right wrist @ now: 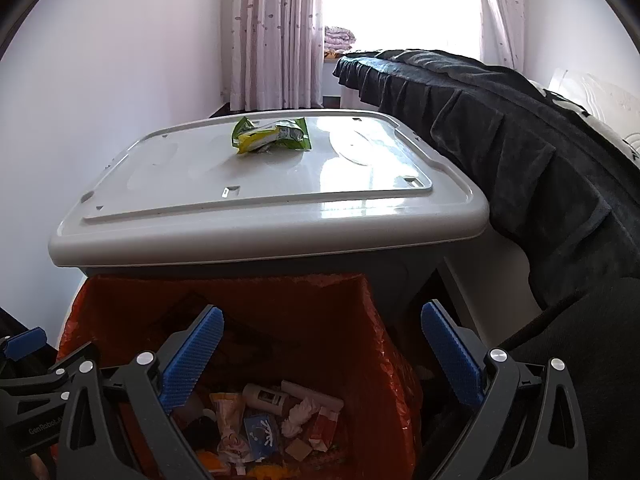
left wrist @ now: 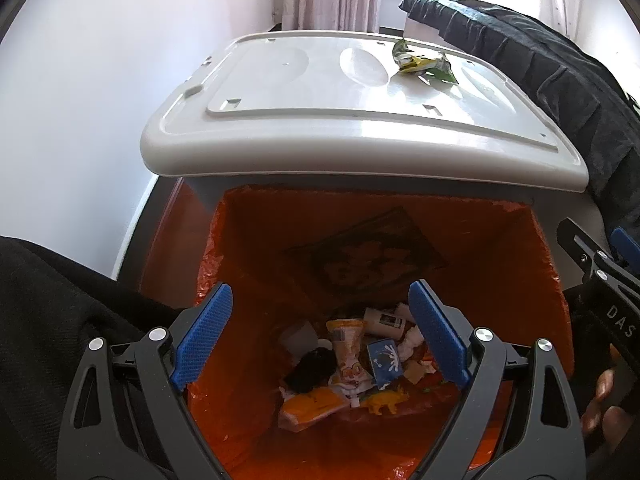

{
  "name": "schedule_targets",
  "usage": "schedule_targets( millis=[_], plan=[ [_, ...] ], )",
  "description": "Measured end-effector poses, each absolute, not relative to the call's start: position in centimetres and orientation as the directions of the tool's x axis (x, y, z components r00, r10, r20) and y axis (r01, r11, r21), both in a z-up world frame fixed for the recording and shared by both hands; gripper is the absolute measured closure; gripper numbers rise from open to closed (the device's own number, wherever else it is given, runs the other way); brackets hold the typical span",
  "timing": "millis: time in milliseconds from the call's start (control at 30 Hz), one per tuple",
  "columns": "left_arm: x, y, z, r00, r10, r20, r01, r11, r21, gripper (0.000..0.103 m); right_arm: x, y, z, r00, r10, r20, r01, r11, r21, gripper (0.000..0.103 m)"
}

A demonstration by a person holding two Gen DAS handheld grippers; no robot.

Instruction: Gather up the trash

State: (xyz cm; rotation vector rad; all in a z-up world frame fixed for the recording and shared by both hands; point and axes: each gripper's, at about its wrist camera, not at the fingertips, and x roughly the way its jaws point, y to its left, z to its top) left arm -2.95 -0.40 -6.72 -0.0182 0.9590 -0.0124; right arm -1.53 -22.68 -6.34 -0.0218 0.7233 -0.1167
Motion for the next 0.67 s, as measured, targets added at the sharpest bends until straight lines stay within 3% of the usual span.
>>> schedule_targets(
  millis=[667],
  plan=[
    [-2.7, 1.2, -8.3, 0.498, -0.054, -0.866, -0.052, 0.994, -0.093, 0.008, -1.1, -23.1, -6.9, 0.72, -0.138, -0.68, 0.129, 0.99, -0.064, 0.005]
  ],
)
